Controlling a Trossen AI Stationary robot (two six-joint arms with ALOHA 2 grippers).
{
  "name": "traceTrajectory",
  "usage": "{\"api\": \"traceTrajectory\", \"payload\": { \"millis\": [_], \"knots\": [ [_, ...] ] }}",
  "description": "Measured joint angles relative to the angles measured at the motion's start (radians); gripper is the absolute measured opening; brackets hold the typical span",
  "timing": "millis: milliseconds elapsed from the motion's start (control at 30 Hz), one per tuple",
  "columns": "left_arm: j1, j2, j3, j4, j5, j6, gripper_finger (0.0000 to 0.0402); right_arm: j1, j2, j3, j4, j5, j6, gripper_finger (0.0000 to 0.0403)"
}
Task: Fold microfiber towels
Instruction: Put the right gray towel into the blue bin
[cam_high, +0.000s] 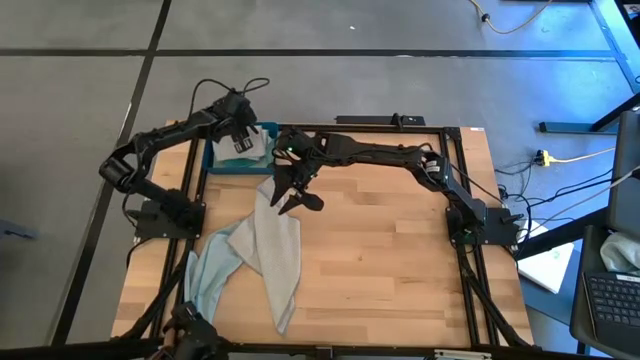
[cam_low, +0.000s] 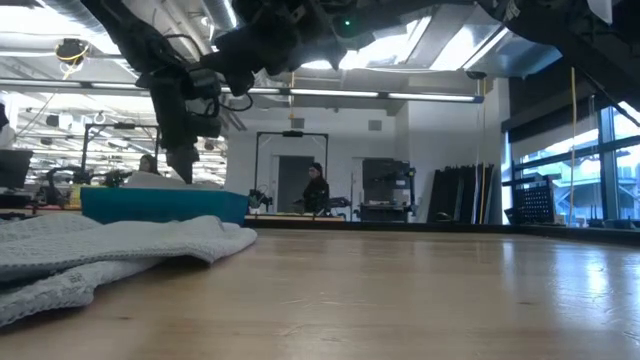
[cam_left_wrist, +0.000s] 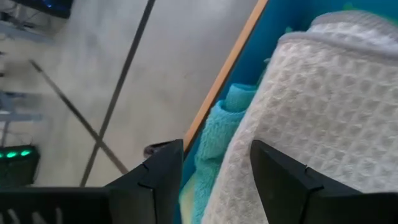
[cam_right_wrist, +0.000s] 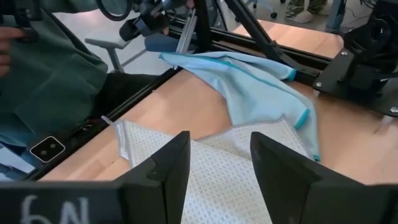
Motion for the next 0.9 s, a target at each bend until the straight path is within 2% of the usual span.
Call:
{"api": "traceTrajectory", "payload": {
  "millis": [133,233,333,433,600,667,767,800,900],
  "knots": [
    [0.009,0.008,0.0,0.002,0.019,0.005,0.0179,0.005,0.0,0.0,0.0,0.0,0.001,0.017],
    [0.006,0.007,0.0,-0.009,-0.025,0.019,0.0179,0.005,0.0,0.0,-0.002,0.0,0.004,0.017],
    [-0.017,-0.042,0.0,-0.025,-0.046,0.018,0.0179,0.005,-0.008,0.0,-0.013,0.005,0.028,0.017],
    [-0.051,-0.125,0.016,-0.083,-0.017,-0.007,0.0179,0.005,-0.027,0.0,-0.023,0.054,0.03,0.017],
    [-0.059,-0.21,0.035,-0.263,0.085,-0.226,0.0179,-0.007,-0.058,0.0,-0.017,0.084,0.03,0.017],
    [-0.049,-0.207,0.03,-0.296,0.032,-0.289,0.0179,-0.009,-0.062,0.0,0.005,0.083,0.03,0.017],
    [-0.042,-0.179,0.011,-0.256,-0.148,-0.332,0.0179,-0.009,-0.062,0.0,0.025,0.062,0.034,0.017],
    [-0.038,-0.163,0.008,-0.244,-0.154,-0.335,0.0179,-0.008,-0.062,0.0,0.024,0.056,0.035,0.017],
    [-0.015,-0.108,0.005,-0.237,-0.067,-0.358,0.0179,0.007,-0.062,0.0,0.002,0.053,0.036,0.017]
  ]
}}
